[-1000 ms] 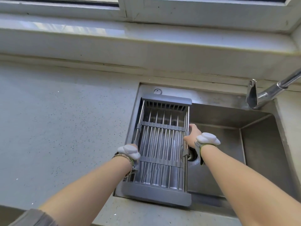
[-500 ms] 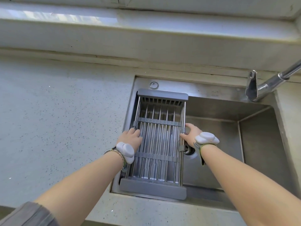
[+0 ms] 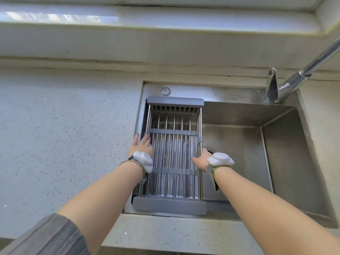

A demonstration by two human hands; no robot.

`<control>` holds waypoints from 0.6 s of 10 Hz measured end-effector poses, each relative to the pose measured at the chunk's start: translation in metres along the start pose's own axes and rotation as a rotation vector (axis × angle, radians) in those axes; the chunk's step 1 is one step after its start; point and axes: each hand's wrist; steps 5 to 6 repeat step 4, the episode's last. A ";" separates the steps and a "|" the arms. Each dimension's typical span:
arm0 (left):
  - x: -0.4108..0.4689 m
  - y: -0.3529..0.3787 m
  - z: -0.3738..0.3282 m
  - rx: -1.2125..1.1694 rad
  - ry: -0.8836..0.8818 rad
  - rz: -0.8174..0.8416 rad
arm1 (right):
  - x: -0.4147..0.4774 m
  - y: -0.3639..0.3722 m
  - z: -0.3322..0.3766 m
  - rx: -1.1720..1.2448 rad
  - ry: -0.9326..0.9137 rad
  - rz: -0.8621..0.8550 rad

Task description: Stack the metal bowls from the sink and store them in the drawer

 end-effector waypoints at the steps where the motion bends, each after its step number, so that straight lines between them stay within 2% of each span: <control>1: 0.007 -0.003 0.001 0.012 -0.001 0.031 | -0.007 -0.010 -0.002 -0.160 0.015 0.013; 2: 0.001 -0.020 0.002 0.060 0.009 0.146 | -0.021 -0.023 0.005 -0.368 0.001 0.033; 3: -0.014 -0.046 0.005 -0.025 -0.018 0.134 | -0.029 -0.035 0.012 -0.364 -0.011 0.019; 4: -0.023 -0.070 0.012 -0.313 -0.063 0.046 | -0.031 -0.054 0.025 -0.275 -0.037 0.008; 6: -0.023 -0.070 0.012 -0.313 -0.063 0.046 | -0.031 -0.054 0.025 -0.275 -0.037 0.008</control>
Point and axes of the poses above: each hand's wrist, its own x-axis towards the middle knuckle, its own y-axis out of the palm, z = x × y, and after that the axes turned 2 degrees about z, right-handed
